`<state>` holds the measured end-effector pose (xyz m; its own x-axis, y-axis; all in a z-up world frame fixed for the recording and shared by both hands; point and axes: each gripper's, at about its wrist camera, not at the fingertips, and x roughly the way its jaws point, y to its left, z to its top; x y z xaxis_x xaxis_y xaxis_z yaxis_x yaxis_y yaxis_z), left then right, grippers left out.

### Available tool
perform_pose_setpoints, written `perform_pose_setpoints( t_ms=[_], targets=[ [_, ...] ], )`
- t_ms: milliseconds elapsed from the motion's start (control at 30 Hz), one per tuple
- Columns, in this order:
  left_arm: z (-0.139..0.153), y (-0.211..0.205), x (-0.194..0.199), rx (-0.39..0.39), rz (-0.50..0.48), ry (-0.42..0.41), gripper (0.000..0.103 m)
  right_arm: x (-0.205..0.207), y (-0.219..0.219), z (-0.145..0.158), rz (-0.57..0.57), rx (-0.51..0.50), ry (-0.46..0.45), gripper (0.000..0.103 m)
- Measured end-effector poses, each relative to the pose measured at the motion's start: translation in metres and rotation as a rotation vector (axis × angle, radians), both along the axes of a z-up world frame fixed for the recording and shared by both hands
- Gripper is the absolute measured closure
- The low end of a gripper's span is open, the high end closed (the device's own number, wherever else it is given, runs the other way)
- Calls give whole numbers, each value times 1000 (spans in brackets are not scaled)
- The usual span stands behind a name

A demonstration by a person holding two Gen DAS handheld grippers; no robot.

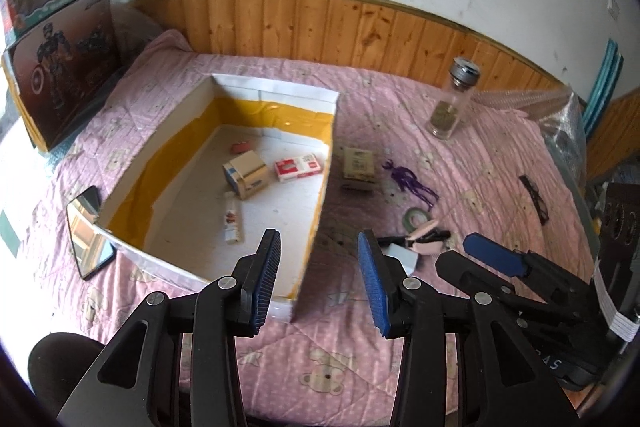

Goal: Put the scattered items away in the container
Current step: 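Move both open tools back to the items beside the box, then grasp the pink stapler with the right tool while the left tool grasps the white plug charger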

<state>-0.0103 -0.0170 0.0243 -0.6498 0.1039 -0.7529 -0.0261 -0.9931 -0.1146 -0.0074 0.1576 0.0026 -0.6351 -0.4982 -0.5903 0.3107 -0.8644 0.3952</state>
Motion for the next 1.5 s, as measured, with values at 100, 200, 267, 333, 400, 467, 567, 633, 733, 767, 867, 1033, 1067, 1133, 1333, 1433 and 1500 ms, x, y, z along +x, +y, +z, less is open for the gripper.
perform_pose_setpoints(
  t_ms=[100, 200, 267, 333, 400, 467, 567, 633, 733, 767, 867, 1033, 1067, 1133, 1333, 1433, 1500],
  targets=[
    [-8, 11, -4, -1, -18, -21, 60, 1, 15, -12, -27, -7, -29, 48],
    [-15, 20, -8, 4, -30, -42, 60, 1, 27, -22, -50, -7, -52, 48],
    [-19, 28, -11, 5, -41, -53, 60, 0, 35, -29, -66, -7, -68, 48],
    [-22, 34, -15, 5, -50, -63, 60, -1, 43, -36, -83, -7, -84, 48],
    [-26, 40, -20, 3, -60, -72, 60, -3, 52, -43, -103, -8, -106, 48],
    [-32, 47, -25, 7, -72, -88, 60, -6, 60, -51, -123, -8, -128, 48],
    [-45, 57, -34, 16, -87, -120, 60, -11, 73, -64, -153, -6, -164, 48],
    [-55, 64, -41, 28, -102, -146, 60, -13, 80, -72, -174, -1, -186, 48],
    [-77, 77, -53, 62, -145, -217, 58, -19, 91, -87, -208, 17, -233, 48],
    [-83, 80, -56, 71, -151, -236, 58, -22, 95, -92, -220, 21, -254, 48],
    [-105, 89, -66, 93, -150, -287, 58, -31, 101, -104, -222, 54, -308, 48],
    [-138, 84, -86, 221, -74, -399, 58, -55, 95, -112, -111, 218, -342, 46],
    [-145, 82, -91, 255, -49, -424, 58, -62, 91, -112, -72, 287, -331, 45],
    [-156, 81, -100, 315, -9, -465, 58, -70, 84, -111, -7, 368, -305, 39],
    [-176, 91, -113, 321, 22, -495, 55, -97, 58, -111, 254, 546, -165, 30],
    [-175, 93, -114, 301, 20, -462, 52, -104, 49, -122, 337, 562, -137, 31],
    [-176, 93, -116, 285, 11, -447, 50, -109, 54, -129, 326, 506, -151, 36]
  ],
)
